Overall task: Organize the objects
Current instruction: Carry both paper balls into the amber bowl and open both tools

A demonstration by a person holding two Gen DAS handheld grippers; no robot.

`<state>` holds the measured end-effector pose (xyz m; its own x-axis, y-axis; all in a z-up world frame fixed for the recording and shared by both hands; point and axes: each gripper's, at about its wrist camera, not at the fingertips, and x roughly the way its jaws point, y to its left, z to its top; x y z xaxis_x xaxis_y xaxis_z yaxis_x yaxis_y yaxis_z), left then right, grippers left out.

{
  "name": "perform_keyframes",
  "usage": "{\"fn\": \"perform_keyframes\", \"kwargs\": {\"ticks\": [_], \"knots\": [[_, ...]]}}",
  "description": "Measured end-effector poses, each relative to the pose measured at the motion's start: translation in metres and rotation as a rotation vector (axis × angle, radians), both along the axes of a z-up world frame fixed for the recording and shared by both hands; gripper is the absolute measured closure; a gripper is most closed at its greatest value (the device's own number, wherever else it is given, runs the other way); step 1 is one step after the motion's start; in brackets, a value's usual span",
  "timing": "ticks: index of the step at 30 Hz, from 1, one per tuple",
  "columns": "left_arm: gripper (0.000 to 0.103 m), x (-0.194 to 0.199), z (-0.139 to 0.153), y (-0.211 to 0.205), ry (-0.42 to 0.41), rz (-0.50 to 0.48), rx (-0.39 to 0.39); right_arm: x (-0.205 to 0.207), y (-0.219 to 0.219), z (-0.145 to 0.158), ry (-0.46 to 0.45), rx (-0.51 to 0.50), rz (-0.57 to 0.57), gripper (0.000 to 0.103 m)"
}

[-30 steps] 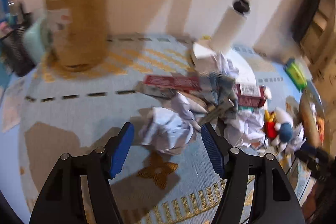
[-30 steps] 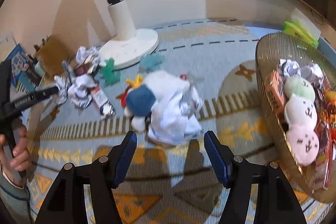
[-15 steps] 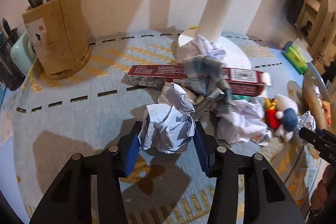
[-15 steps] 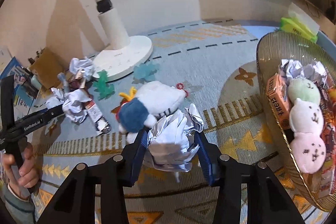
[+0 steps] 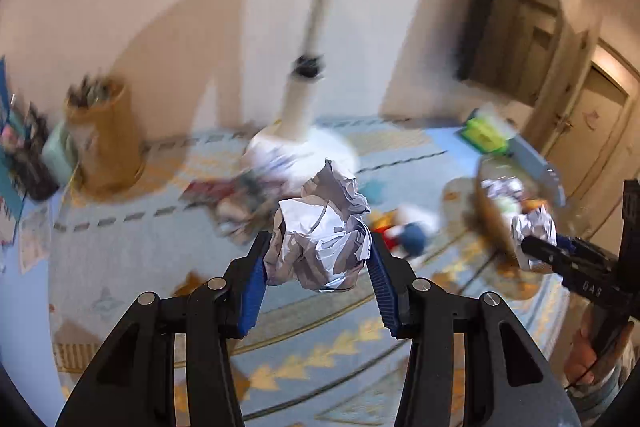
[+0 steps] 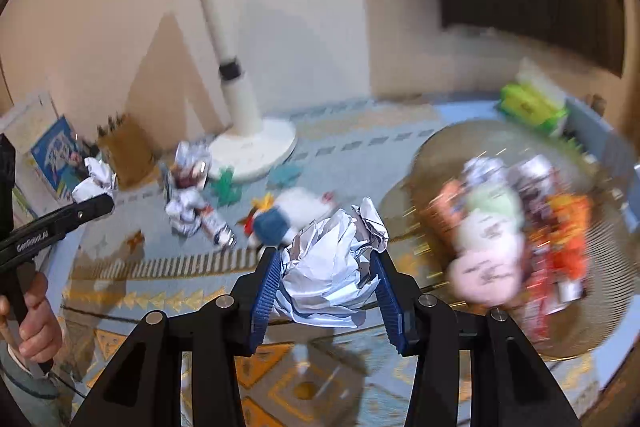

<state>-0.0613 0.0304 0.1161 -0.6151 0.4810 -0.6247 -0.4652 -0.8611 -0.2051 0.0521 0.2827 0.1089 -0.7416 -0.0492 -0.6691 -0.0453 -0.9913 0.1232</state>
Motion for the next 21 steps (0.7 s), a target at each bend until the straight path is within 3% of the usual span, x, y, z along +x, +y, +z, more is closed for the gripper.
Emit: {"fn": "perform_keyframes", "kwargs": {"ticks": [5,10,13,16,17,19,21], "knots": [[0.058,0.017,0.037,0.066,0.065,-0.101,0.020,0.029,0.051,0.051,0.116,0.070,-0.117,0.057],[0.058,0.019,0.047,0.148,0.053,-0.197,0.026,0.042,0.119,0.078,0.148,0.092,-0.296,0.057],[0.058,0.017,0.039,0.197,0.032,-0.236,0.014,0.037,0.162,0.071,0.100,0.059,-0.380,0.056],[0.055,0.014,0.029,0.236,-0.010,-0.282,0.019,0.027,0.189,0.055,0.039,-0.002,-0.393,0.056],[0.054,0.015,0.025,0.249,-0.030,-0.308,0.011,0.025,0.195,0.048,0.023,-0.024,-0.390,0.053],[0.054,0.014,0.014,0.271,-0.065,-0.339,-0.035,0.020,0.207,0.033,-0.024,-0.056,-0.399,0.034],[0.054,0.013,0.001,0.284,-0.087,-0.340,-0.078,0.019,0.212,0.022,-0.040,-0.076,-0.396,0.029]]}}
